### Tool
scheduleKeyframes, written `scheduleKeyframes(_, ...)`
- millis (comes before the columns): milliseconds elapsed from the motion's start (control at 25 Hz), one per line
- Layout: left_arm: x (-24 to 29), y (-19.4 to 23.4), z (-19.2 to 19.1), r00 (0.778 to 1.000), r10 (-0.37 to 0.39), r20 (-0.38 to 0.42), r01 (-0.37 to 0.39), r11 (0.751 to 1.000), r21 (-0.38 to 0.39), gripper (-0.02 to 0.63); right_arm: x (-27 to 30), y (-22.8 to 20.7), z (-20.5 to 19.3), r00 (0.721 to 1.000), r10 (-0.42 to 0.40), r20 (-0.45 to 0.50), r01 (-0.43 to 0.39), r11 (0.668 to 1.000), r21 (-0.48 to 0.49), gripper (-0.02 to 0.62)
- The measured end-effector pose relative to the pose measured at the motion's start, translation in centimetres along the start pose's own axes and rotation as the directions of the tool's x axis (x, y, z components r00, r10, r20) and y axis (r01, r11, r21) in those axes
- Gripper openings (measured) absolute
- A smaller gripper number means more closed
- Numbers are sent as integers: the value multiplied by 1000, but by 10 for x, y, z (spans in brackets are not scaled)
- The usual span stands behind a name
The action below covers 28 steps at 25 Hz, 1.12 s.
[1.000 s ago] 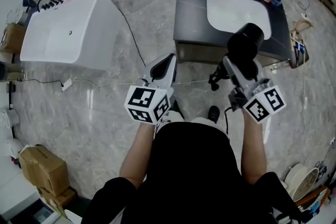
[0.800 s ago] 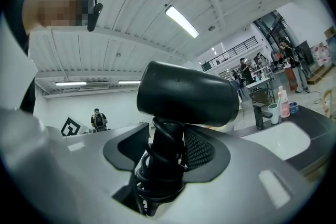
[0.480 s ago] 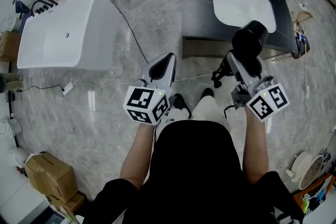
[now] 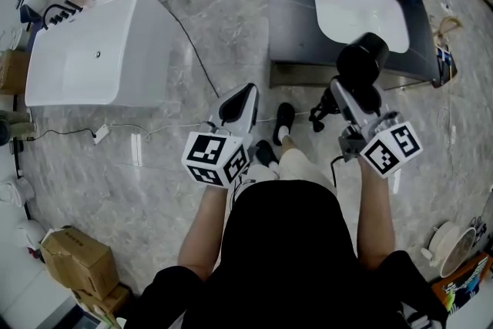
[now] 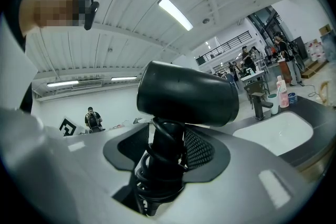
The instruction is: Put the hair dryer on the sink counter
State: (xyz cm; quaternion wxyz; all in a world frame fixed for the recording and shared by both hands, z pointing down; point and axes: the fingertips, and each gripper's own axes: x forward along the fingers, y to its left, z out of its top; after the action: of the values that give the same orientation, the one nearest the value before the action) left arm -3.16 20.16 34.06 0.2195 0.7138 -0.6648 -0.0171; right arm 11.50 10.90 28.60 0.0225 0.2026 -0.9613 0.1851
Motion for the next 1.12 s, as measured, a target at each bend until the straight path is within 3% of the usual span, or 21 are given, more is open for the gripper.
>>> scheduleKeyframes(760,133,46,69,1000,24,-20,-23,999,32,-2,120,-98,38,998,57,-36,-56,997,49,218)
scheduleKeyframes(1120,176,55,84,999,47,-19,-47,998,34,-2,157,-133,37,994,90,-68,-84,993,84,218)
